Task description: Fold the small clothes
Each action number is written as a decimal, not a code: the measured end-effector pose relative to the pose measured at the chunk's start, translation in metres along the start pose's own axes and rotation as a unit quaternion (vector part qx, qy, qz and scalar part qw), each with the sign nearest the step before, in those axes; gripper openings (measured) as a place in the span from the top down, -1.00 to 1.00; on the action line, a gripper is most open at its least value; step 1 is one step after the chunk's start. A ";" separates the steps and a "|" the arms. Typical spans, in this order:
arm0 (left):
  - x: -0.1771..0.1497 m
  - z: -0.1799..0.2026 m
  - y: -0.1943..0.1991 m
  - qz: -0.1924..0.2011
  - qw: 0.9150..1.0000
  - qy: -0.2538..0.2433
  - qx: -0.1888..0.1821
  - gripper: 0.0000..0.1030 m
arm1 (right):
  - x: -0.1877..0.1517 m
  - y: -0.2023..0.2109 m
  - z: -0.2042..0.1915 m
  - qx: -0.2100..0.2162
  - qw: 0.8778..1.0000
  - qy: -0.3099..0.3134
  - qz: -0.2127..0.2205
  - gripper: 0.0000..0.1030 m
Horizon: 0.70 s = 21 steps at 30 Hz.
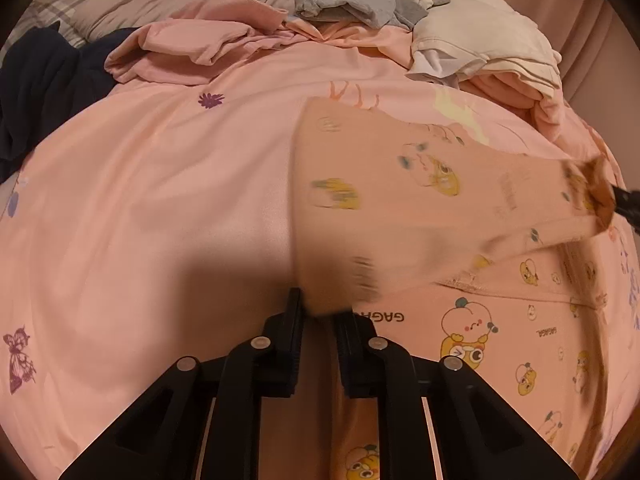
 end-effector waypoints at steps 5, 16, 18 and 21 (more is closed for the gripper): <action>-0.003 0.007 0.000 0.011 0.999 -0.021 0.039 0.77 | -0.012 0.006 0.063 0.000 0.999 -0.041 0.017 0.93; -0.006 0.012 0.002 0.008 0.997 -0.044 0.058 0.78 | -0.027 -0.016 0.100 0.034 0.996 -0.083 -0.023 0.47; -0.004 0.008 0.002 0.000 0.999 -0.022 0.028 0.78 | -0.027 -0.020 0.090 0.049 0.995 -0.077 -0.035 -0.27; -0.004 0.004 0.001 -0.005 1.000 -0.012 -0.002 0.78 | -0.031 -0.031 0.087 0.045 0.995 -0.086 -0.037 0.46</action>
Point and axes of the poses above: each gripper's, at about its wrist camera, not at the fingertips, and y roughly against the way its jaws point, z to its right, x to its top, the point moved 9 cm from there along -y, roughly the way its jaws point, and after that the axes turned 7 degrees about -z, right-handed, at the moved point
